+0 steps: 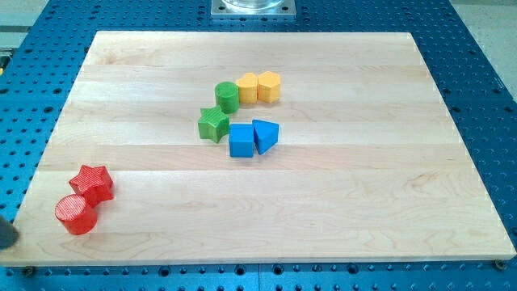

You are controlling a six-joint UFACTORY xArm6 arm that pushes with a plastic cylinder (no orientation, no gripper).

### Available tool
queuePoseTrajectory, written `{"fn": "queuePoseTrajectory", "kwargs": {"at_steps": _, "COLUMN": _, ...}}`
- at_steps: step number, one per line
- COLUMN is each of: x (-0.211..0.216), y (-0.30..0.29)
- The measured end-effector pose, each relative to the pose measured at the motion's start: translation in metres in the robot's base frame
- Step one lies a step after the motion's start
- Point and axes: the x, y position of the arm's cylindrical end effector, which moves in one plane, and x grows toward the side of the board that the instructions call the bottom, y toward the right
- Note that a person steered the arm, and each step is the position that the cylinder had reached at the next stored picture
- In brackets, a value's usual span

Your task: Keep red circle on top right to triangle

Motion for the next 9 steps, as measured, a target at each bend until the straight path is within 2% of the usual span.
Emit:
{"fn": "queuePoseTrajectory", "kwargs": {"at_steps": 1, "x": -0.015, "y": 0.006}}
{"fn": "queuePoseTrajectory", "kwargs": {"at_steps": 2, "x": -0.014, "y": 0.055}}
{"fn": "queuePoseTrajectory", "kwargs": {"at_steps": 4, "x": -0.014, "y": 0.204}}
{"fn": "queuePoseTrajectory", "kwargs": {"at_steps": 5, "x": -0.014, "y": 0.128}}
{"fn": "queuePoseTrajectory", "kwargs": {"at_steps": 6, "x": 0.019, "y": 0.177}}
{"fn": "queuePoseTrajectory", "kwargs": {"at_steps": 7, "x": 0.010, "y": 0.292}}
{"fn": "queuePoseTrajectory", "kwargs": {"at_steps": 8, "x": -0.036, "y": 0.377}}
{"fn": "queuePoseTrajectory", "kwargs": {"at_steps": 9, "x": -0.044, "y": 0.388}}
